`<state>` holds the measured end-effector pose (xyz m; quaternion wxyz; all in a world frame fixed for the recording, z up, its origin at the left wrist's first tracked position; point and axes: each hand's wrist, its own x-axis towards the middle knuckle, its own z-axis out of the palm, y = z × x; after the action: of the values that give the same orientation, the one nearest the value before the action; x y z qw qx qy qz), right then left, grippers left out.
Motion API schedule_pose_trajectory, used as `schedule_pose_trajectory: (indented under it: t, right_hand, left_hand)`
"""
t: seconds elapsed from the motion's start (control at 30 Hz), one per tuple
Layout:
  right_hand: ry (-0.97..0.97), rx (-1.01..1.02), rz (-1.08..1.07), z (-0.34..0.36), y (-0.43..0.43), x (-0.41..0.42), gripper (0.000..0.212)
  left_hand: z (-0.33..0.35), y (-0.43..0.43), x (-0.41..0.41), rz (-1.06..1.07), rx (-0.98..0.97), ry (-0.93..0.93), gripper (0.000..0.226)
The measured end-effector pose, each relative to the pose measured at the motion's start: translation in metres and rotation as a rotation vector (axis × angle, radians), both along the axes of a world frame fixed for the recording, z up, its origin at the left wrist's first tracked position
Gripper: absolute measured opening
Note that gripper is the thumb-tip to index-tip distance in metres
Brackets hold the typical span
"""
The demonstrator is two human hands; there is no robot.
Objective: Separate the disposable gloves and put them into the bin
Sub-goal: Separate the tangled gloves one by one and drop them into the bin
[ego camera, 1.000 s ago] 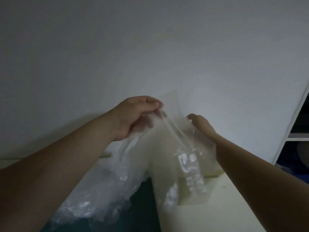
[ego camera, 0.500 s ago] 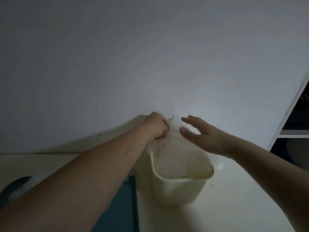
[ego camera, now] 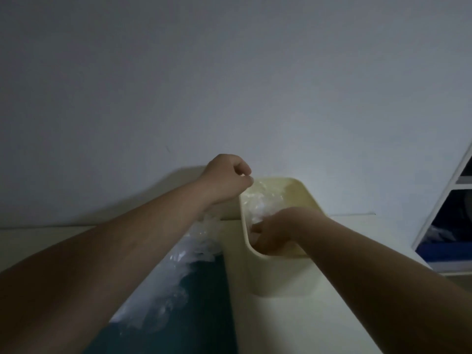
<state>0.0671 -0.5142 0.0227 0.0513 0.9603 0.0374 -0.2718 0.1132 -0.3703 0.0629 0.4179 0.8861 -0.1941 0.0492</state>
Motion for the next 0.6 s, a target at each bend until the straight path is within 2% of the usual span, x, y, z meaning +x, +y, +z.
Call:
schedule_pose_trajectory:
  t: [0.1, 0.2, 0.33, 0.4, 0.47, 0.53, 0.6]
  right_hand:
    - [0.023, 0.012, -0.043, -0.002, 0.009, -0.003, 0.072]
    - [-0.142, 0.1, -0.071, 0.018, 0.014, -0.013, 0.072]
    - [-0.309, -0.007, -0.043, 0.063, 0.031, -0.032, 0.054]
    - [-0.463, 0.0, -0.025, 0.078, 0.049, -0.045, 0.034]
    - [-0.668, 0.065, 0.037, 0.08, 0.072, -0.057, 0.017]
    - [-0.76, 0.221, 0.14, 0.069, 0.103, -0.064, 0.022]
    - [-0.667, 0.42, 0.196, 0.048, 0.134, -0.066, 0.03]
  left_hand:
    - [-0.011, 0.019, -0.016, -0.009, 0.001, 0.024, 0.017]
    - [-0.019, 0.039, -0.034, -0.01, -0.014, 0.02, 0.009]
    - [-0.026, 0.082, -0.052, 0.018, -0.005, -0.086, 0.006]
    - [-0.031, 0.108, -0.062, 0.043, 0.113, -0.136, 0.006]
    - [-0.036, 0.133, -0.078, 0.075, 0.346, -0.158, 0.016]
    - [-0.043, 0.162, -0.096, 0.127, 0.577, -0.106, 0.043]
    - [-0.055, 0.189, -0.112, 0.169, 0.691, -0.017, 0.066]
